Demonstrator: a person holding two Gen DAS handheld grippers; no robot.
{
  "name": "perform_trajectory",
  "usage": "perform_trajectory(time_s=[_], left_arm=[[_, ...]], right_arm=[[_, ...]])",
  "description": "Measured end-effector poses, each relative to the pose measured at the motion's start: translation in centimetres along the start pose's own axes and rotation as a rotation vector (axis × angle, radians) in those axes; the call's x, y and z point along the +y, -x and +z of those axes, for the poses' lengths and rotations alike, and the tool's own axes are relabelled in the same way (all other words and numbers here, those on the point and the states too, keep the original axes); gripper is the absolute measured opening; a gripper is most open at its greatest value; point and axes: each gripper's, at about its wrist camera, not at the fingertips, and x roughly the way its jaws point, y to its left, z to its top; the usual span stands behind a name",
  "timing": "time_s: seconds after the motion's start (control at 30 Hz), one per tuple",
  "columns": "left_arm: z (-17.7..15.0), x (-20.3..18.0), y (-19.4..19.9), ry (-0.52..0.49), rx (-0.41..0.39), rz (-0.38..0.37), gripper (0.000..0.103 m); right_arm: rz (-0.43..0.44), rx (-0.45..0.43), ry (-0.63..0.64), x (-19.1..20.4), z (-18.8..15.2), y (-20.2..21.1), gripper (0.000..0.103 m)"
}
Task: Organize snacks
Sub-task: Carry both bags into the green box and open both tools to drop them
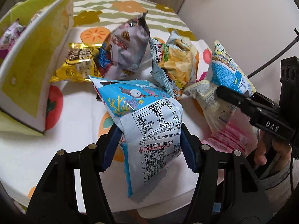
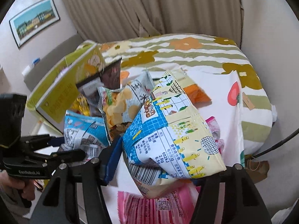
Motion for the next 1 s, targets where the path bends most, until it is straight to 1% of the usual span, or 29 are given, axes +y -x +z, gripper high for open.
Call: perform_trajectory(time_s=[0.23,0.43,0.6,0.8,0.9,1.0], left_arm=[[1.1,-0.6,3.8,-0.004,-0.054,0.006,0.058],[2.4,-0.8,8.2,-0.006,-0.139,0.007,0.058],[3.7,0.2,11.8,-0.003,-0.218,0.033,0.058],[5.2,4.5,15.4,0.027,-0.29,0.08,0.058],[6.4,7.4,17.2,0.045,-0.314,0.114,0.058],[7.5,10.9,18.8,0.07,-0.328,0.146,0.058]], right_arm=[[0.0,-0.049,-0.016,0.8,1.2,3.5,0.056],[0.006,-0.097,-0.002,1.8,2.6,6.4,0.056],[0.028,-0.139,0.041,4.1,5.1,8.2,0.056],[0.075,-0.162,0.09,9.1,8.5,8.0,0.056],[0.113,-0.168,0.107,11.9,10.3,6.8,0.056],[0.155,-0.161,0.124,15.0,11.8,4.8,0.056]])
